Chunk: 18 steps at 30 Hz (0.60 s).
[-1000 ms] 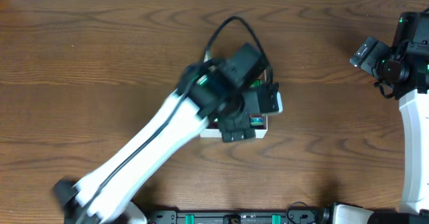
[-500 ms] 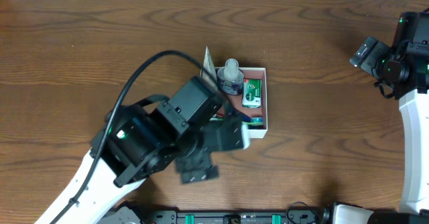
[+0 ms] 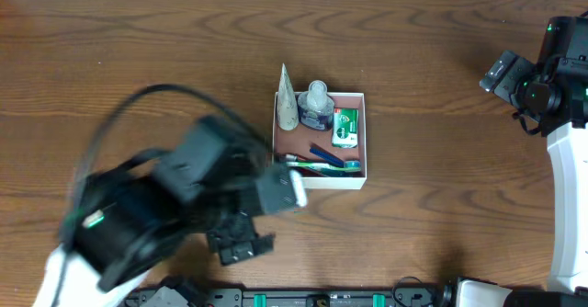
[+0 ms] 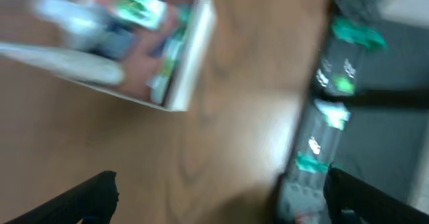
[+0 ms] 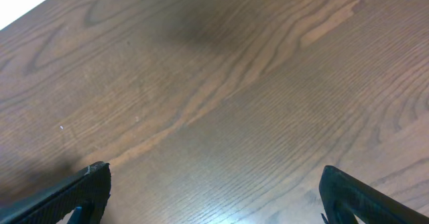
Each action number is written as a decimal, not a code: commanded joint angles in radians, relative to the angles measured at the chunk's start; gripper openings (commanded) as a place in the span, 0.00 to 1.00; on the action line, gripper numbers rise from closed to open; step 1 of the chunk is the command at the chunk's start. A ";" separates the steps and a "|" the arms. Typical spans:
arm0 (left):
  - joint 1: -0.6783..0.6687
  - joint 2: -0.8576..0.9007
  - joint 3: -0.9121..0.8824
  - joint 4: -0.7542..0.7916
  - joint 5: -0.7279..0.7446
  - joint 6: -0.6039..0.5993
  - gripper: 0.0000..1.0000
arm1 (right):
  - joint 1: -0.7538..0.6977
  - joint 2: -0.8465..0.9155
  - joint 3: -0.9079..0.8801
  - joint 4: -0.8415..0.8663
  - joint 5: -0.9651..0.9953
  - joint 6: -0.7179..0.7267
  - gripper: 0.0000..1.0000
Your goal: Pack container
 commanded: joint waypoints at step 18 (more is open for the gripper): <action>0.523 -0.753 -0.898 0.876 0.155 -0.024 0.98 | -0.005 0.000 0.002 0.000 0.017 -0.010 0.99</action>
